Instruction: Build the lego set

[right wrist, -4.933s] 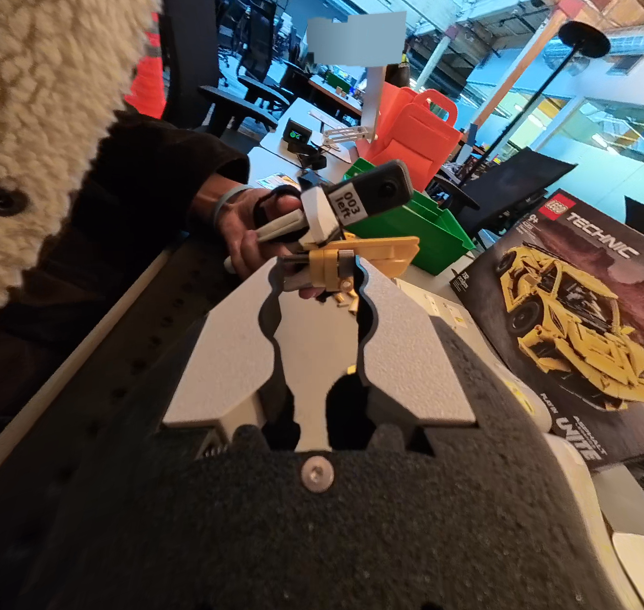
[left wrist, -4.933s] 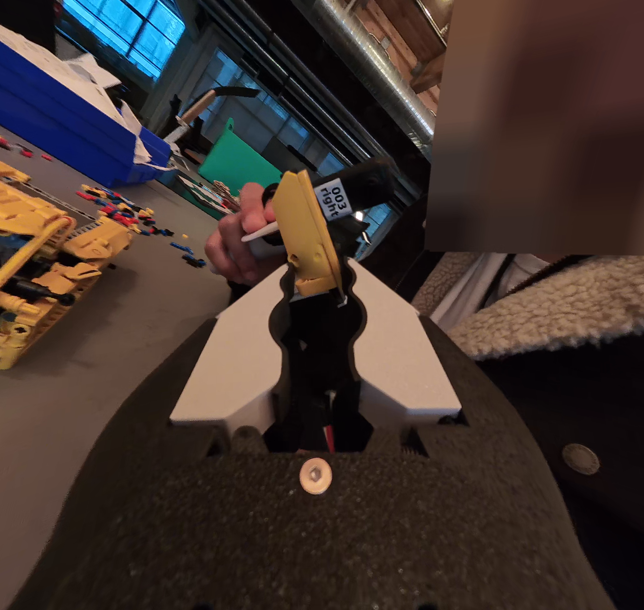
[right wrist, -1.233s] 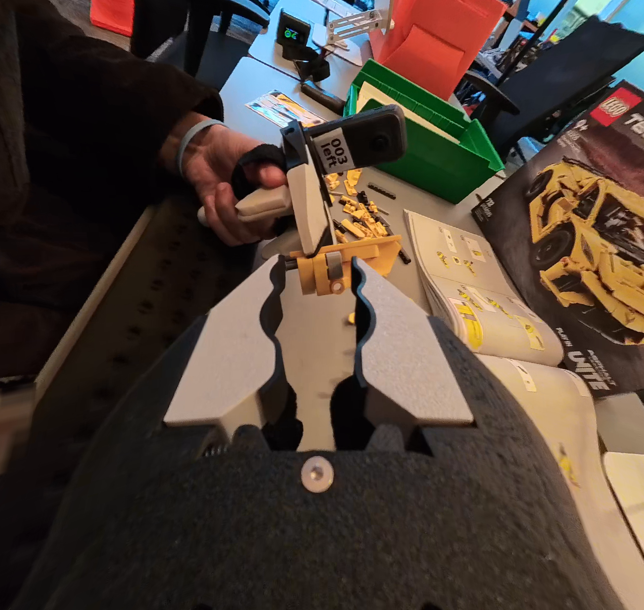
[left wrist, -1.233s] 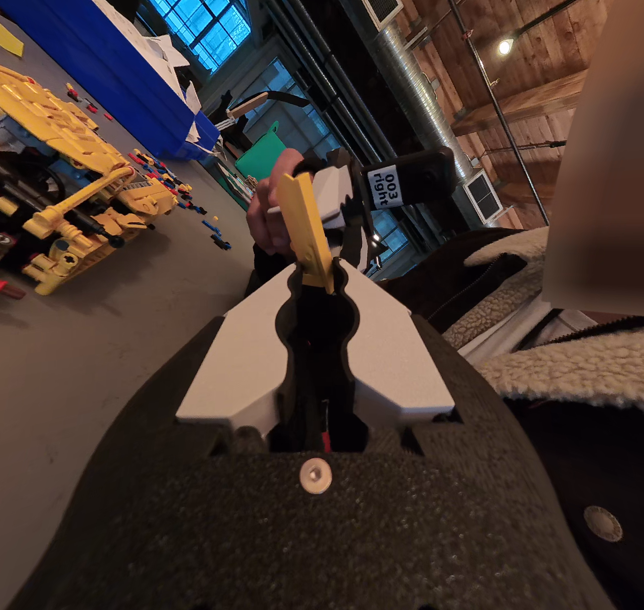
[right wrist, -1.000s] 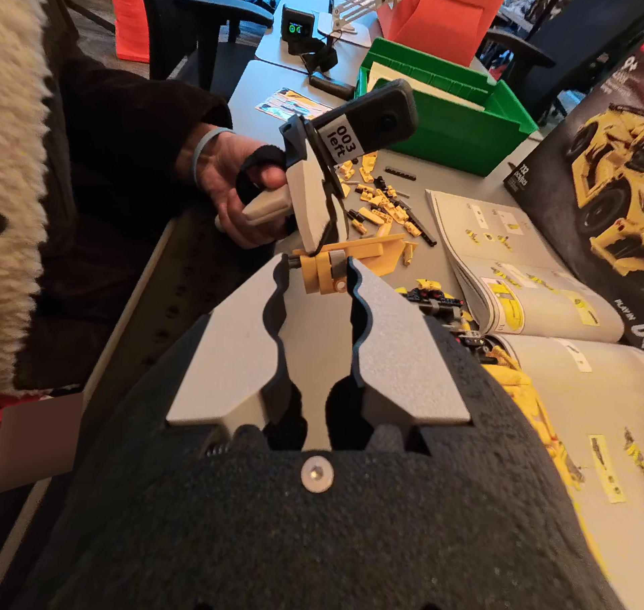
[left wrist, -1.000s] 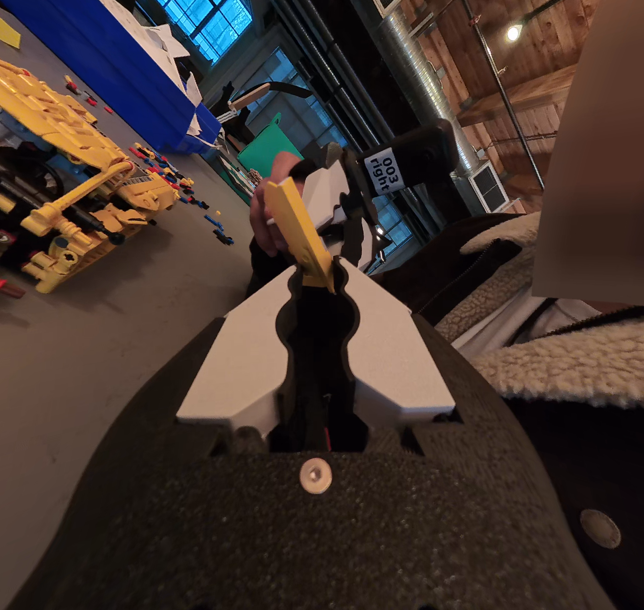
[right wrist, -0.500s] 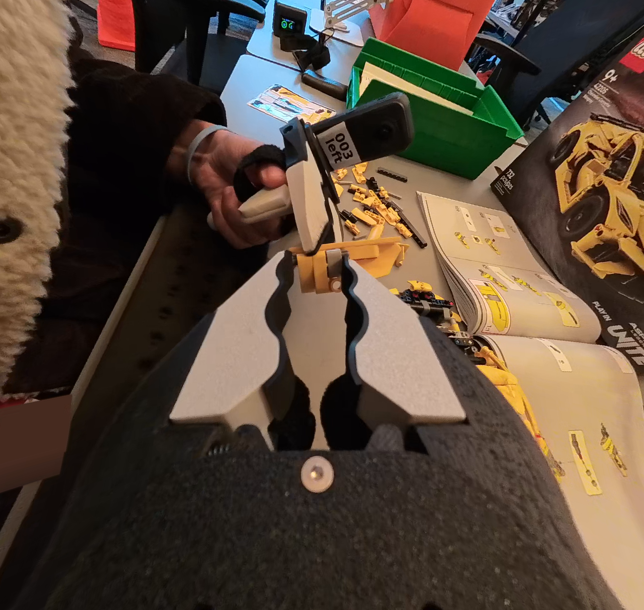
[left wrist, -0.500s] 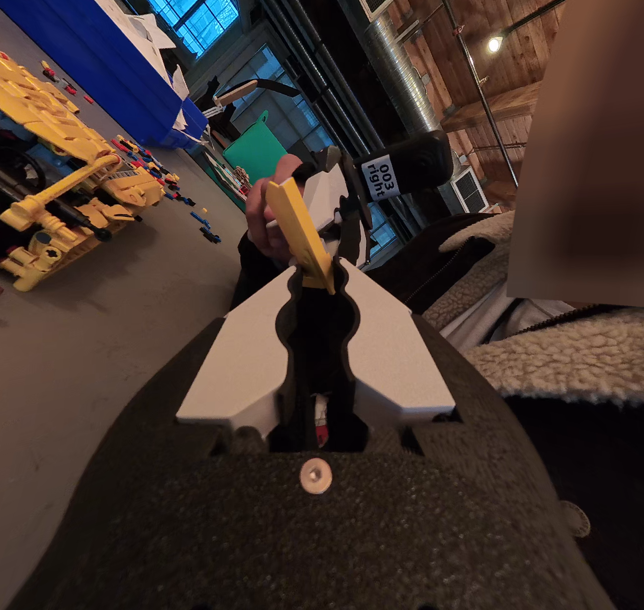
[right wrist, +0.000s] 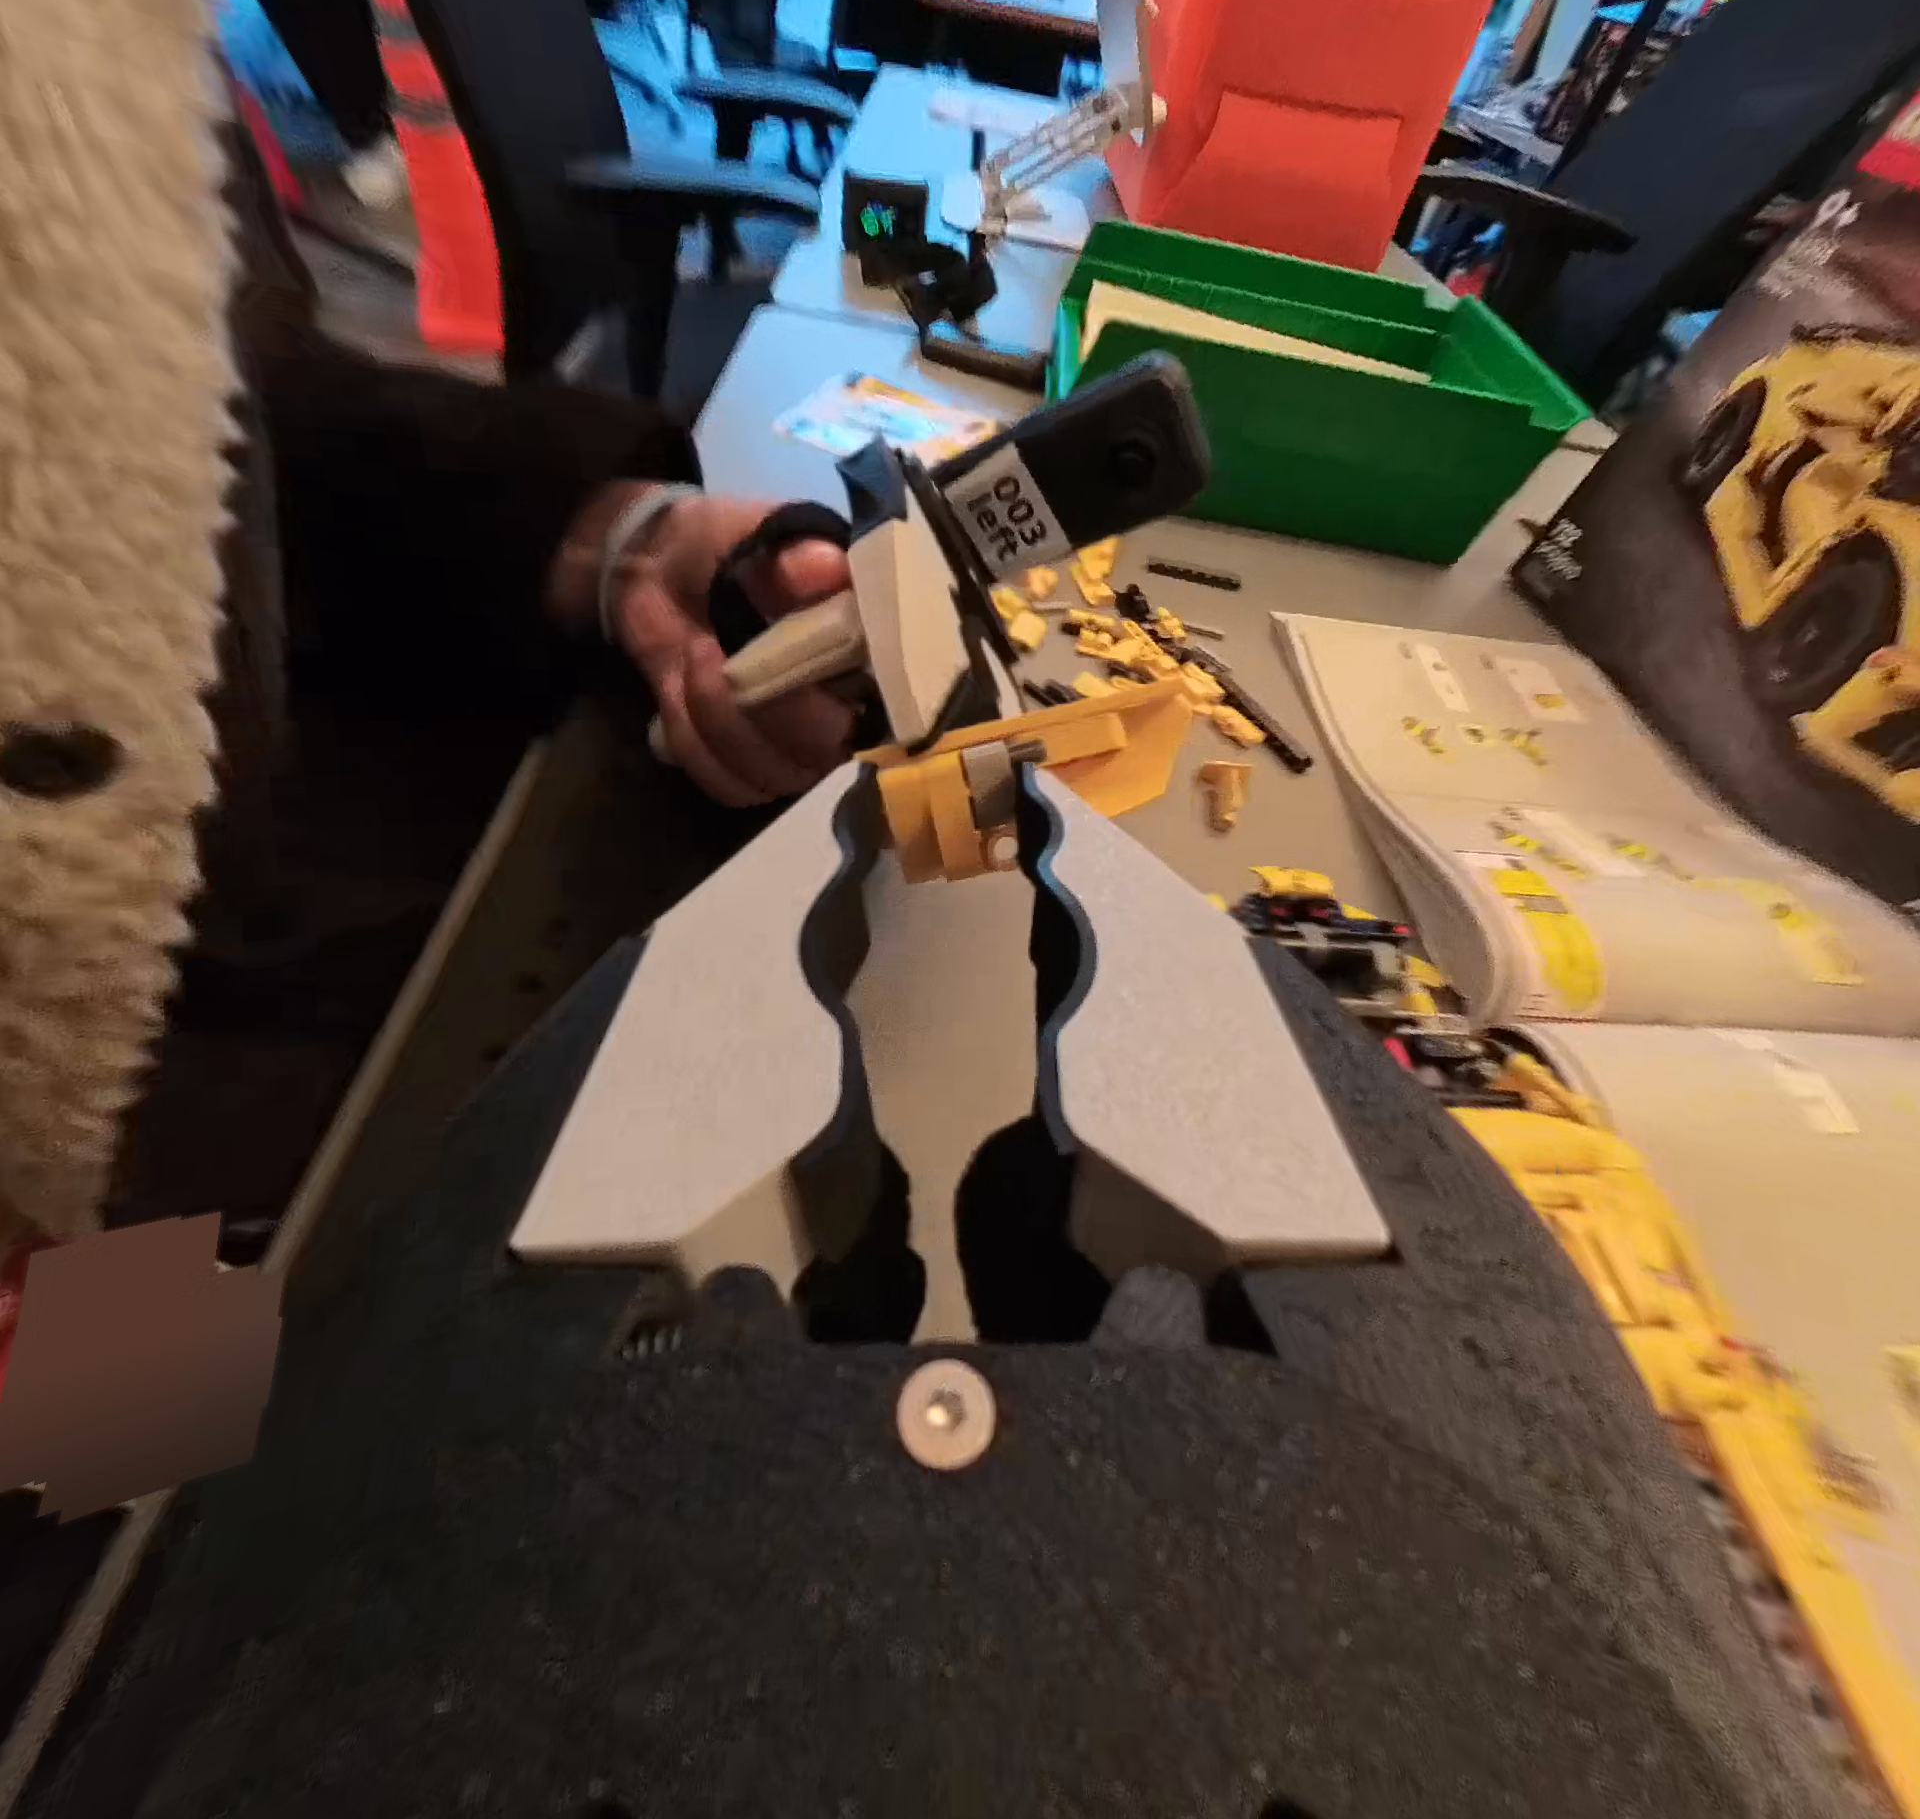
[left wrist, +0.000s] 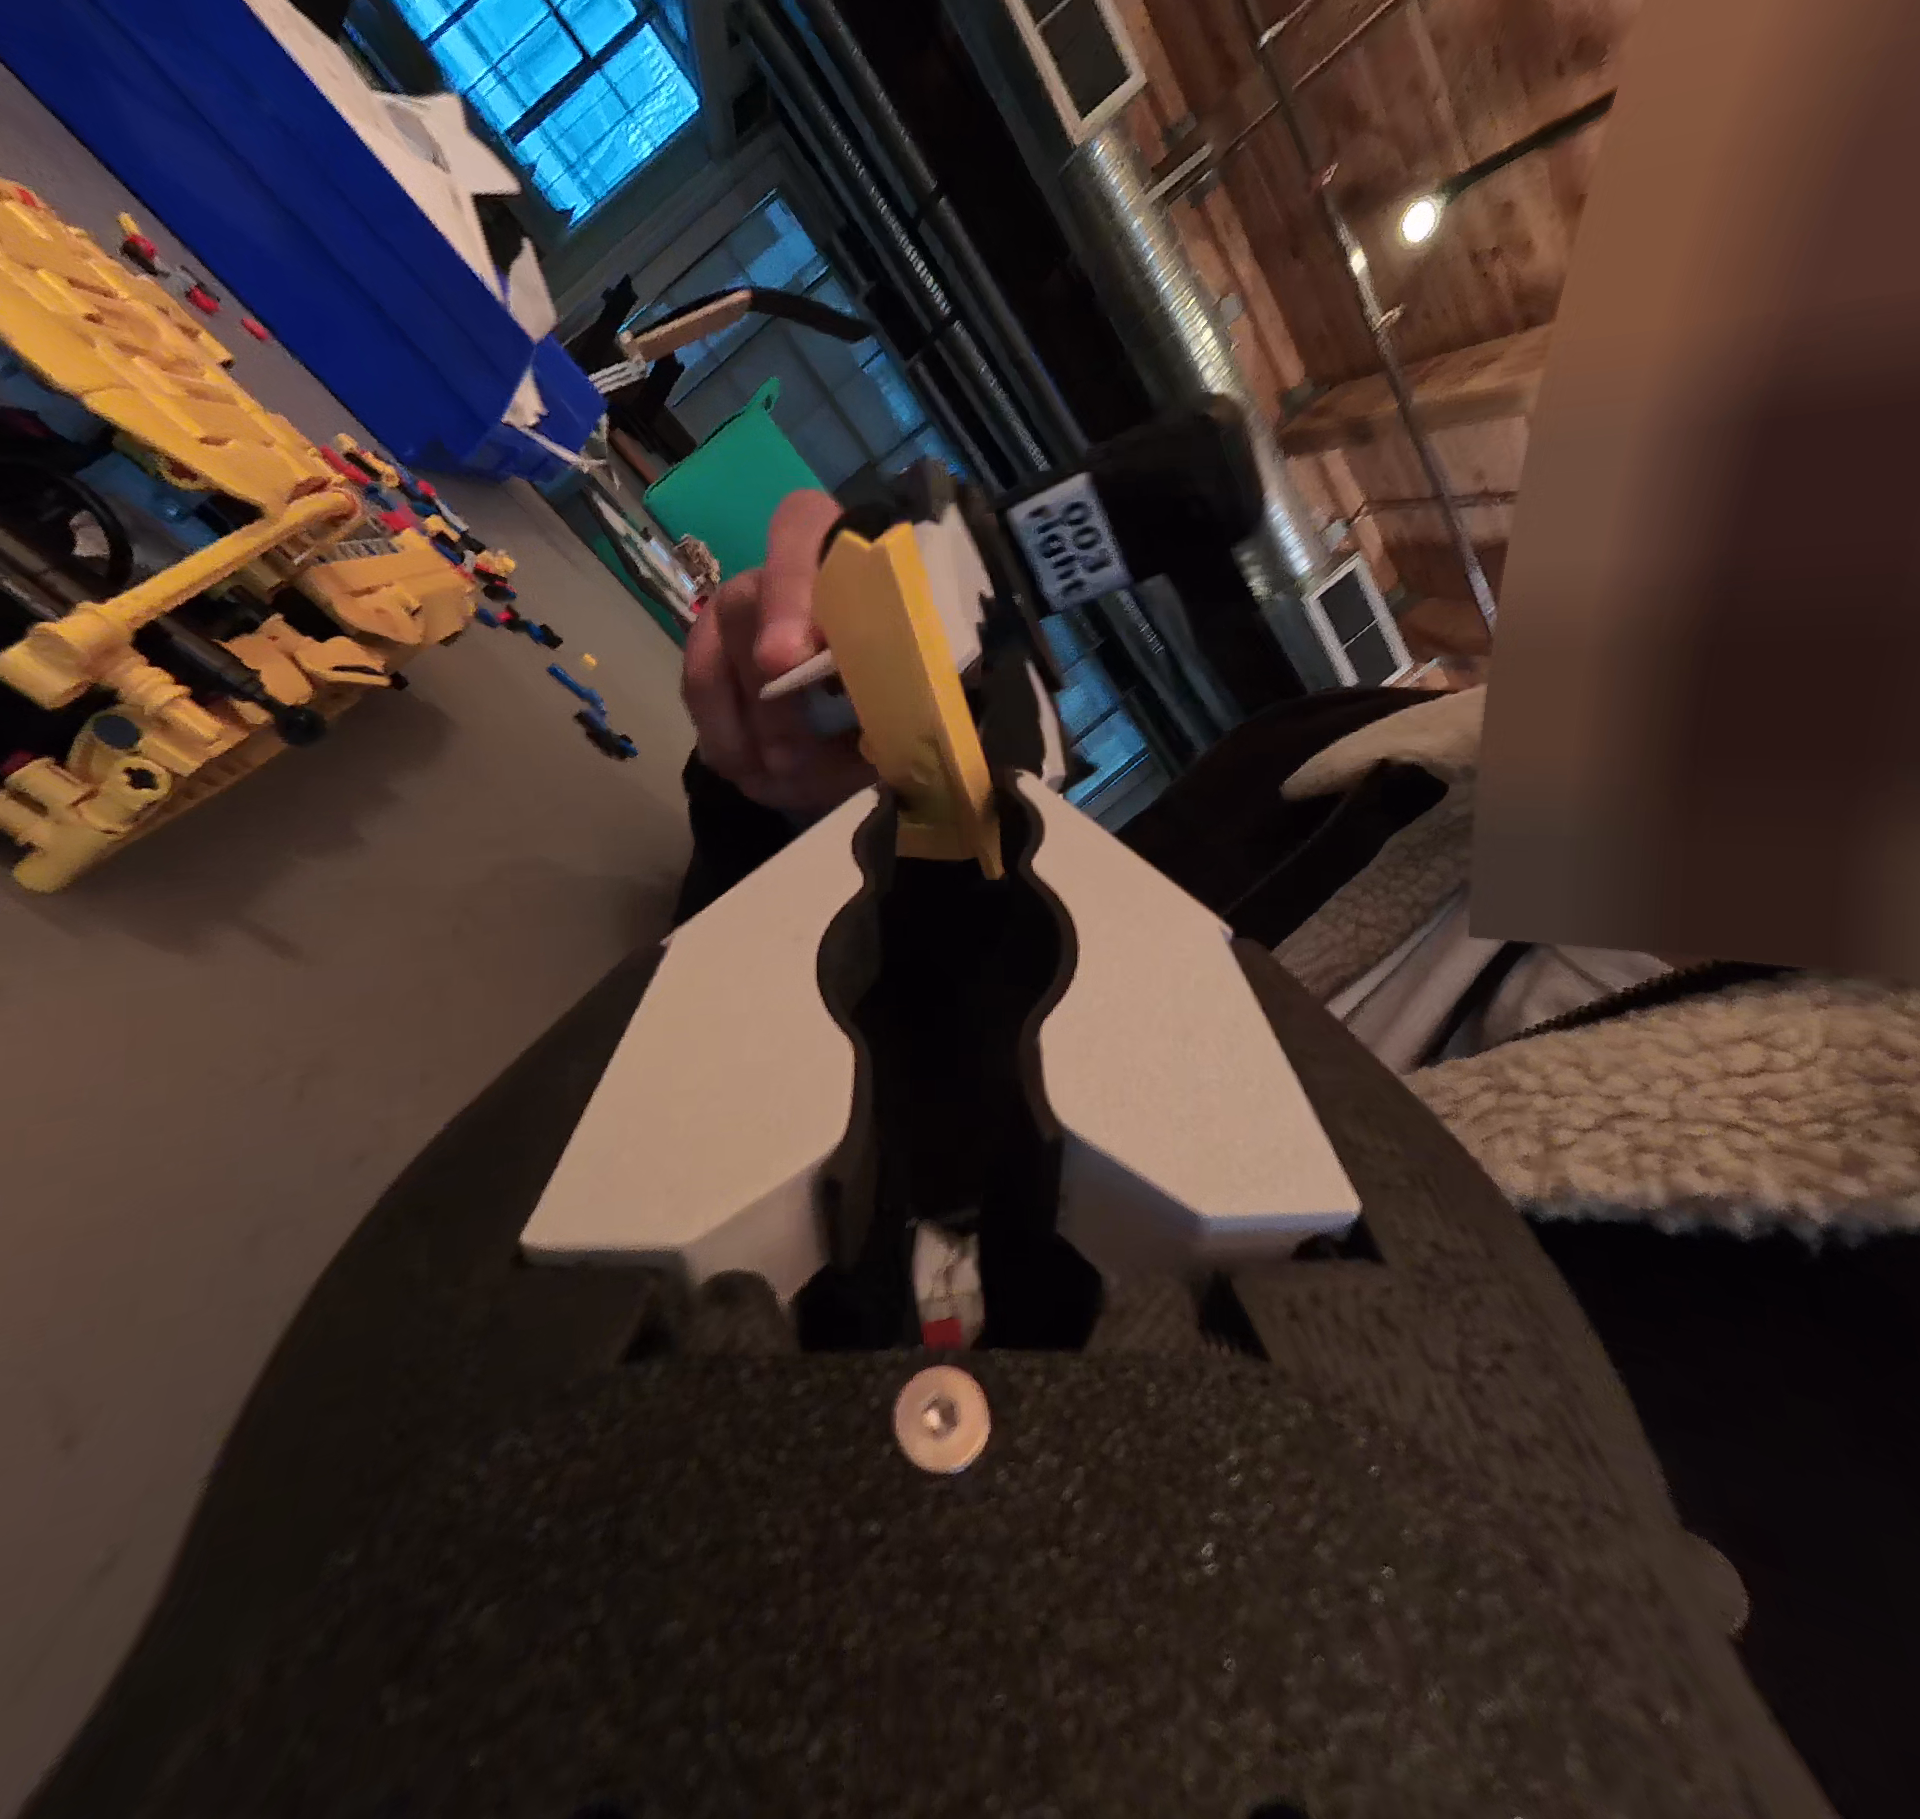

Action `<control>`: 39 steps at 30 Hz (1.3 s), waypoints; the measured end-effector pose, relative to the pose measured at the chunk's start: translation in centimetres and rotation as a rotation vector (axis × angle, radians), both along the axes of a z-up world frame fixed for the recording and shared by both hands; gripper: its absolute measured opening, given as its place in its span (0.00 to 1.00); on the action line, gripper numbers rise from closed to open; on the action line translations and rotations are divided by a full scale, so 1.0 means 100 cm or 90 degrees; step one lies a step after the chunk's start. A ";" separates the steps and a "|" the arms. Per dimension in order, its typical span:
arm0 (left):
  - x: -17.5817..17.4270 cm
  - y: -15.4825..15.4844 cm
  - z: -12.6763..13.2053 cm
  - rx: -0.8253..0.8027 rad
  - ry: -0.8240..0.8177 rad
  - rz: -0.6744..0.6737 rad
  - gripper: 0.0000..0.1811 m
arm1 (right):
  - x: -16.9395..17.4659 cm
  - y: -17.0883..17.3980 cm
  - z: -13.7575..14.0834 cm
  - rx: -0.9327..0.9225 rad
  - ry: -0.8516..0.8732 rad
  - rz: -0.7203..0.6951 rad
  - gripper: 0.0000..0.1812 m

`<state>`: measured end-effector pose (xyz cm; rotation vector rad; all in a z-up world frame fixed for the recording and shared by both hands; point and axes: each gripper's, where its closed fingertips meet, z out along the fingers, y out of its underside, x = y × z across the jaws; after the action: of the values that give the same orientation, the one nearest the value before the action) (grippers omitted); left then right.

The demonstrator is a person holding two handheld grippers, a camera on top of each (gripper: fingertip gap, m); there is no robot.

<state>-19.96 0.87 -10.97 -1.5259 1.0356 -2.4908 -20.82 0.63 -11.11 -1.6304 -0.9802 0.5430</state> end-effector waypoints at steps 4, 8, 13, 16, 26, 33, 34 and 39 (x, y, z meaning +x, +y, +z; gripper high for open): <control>-0.002 0.018 0.009 -0.077 -0.032 0.034 0.16 | -0.008 -0.001 0.002 0.017 0.022 0.018 0.14; -0.003 0.011 0.012 -0.067 -0.043 0.018 0.14 | -0.015 0.001 0.004 0.025 0.036 0.021 0.14; -0.003 0.013 0.009 -0.096 -0.026 0.002 0.13 | -0.013 0.003 0.000 0.067 0.009 0.018 0.14; -0.002 0.015 0.007 -0.109 -0.015 0.001 0.13 | -0.012 0.006 -0.002 0.104 -0.018 -0.003 0.13; 0.002 0.014 0.003 -0.102 -0.002 0.009 0.13 | -0.008 0.009 -0.006 0.010 -0.007 0.000 0.13; 0.004 0.043 0.003 -0.119 -0.008 0.111 0.17 | 0.017 0.032 -0.004 -0.164 0.177 -0.066 0.13; 0.004 0.046 0.003 -0.111 -0.009 0.125 0.17 | 0.022 0.035 -0.004 -0.182 0.200 -0.078 0.13; 0.008 0.052 -0.006 0.083 0.025 0.245 0.17 | 0.031 0.043 -0.019 -0.236 0.194 -0.133 0.13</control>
<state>-19.14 6.11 -11.57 -1.5654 0.7979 -2.1017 -17.68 4.89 -12.97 -1.8805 -0.4962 0.8368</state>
